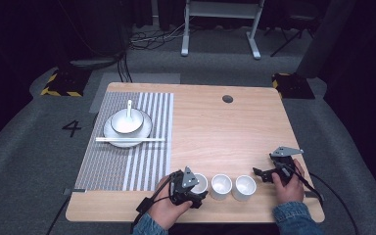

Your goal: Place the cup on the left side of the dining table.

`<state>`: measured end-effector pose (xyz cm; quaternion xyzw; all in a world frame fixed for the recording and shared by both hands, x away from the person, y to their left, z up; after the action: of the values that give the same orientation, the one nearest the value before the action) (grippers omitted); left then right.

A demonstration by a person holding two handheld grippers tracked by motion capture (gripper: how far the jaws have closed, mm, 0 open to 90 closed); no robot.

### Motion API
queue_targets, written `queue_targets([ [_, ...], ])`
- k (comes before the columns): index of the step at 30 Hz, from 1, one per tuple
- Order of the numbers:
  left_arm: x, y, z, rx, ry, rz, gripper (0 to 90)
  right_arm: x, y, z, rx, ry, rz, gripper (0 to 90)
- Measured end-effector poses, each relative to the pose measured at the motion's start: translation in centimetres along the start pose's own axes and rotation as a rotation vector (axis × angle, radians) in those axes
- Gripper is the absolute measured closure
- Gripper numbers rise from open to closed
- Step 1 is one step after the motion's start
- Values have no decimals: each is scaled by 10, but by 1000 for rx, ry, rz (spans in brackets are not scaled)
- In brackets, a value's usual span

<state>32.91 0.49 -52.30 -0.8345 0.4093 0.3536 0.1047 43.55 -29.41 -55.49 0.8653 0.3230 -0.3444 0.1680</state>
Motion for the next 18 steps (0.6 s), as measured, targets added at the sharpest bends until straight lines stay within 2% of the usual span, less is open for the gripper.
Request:
queue_targets([
  [8, -2, 1, -1, 16, -23, -14, 266, 0, 0, 0, 0, 0, 0, 3],
  [18, -13, 2, -8, -2, -13, -9, 266, 0, 0, 0, 0, 0, 0, 3],
])
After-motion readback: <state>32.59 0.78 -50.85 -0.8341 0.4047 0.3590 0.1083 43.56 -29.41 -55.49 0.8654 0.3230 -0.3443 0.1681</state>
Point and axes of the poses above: each handheld gripper's, and its own axes: x roughly forward along the jaws, z roughly out of its underside, y roughly to its right, the point moved 7 cm from there along x, roughly forward along the jaws, and after that the axes turned 5 degrees about -x, right-handed, at the moved point
